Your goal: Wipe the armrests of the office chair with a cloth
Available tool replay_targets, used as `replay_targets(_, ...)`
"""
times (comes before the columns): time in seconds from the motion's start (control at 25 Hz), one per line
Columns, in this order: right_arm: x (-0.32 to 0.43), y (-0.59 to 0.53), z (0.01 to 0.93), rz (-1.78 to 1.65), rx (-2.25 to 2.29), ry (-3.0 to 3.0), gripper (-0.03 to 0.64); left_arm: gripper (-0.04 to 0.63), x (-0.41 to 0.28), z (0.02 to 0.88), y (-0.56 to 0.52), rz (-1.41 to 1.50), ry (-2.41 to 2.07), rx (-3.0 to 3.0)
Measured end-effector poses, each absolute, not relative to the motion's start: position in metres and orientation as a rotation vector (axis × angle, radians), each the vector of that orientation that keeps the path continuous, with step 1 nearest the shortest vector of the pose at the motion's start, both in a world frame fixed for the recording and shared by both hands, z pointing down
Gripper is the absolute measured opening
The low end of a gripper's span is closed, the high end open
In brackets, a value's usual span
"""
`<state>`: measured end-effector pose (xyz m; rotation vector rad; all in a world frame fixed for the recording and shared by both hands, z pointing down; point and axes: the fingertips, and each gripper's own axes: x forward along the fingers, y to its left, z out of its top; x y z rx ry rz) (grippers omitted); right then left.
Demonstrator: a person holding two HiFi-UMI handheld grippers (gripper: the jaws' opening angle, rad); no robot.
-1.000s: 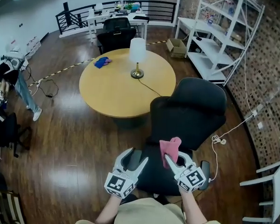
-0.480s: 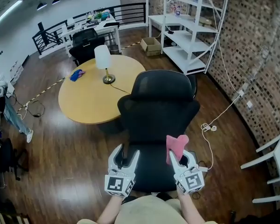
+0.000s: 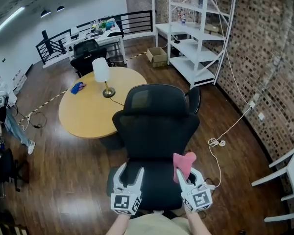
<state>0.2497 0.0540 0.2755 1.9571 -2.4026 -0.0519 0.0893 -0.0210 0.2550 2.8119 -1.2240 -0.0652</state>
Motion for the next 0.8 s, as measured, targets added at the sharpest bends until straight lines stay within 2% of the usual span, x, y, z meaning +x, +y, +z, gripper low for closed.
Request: replay_targets(0.8, 0.221, 0.055, 0.291, 0.033, 2.057, -2.323, 0.072, 0.224, 0.053, 0.261, -0.019, -0.084, -0.998, 2.844)
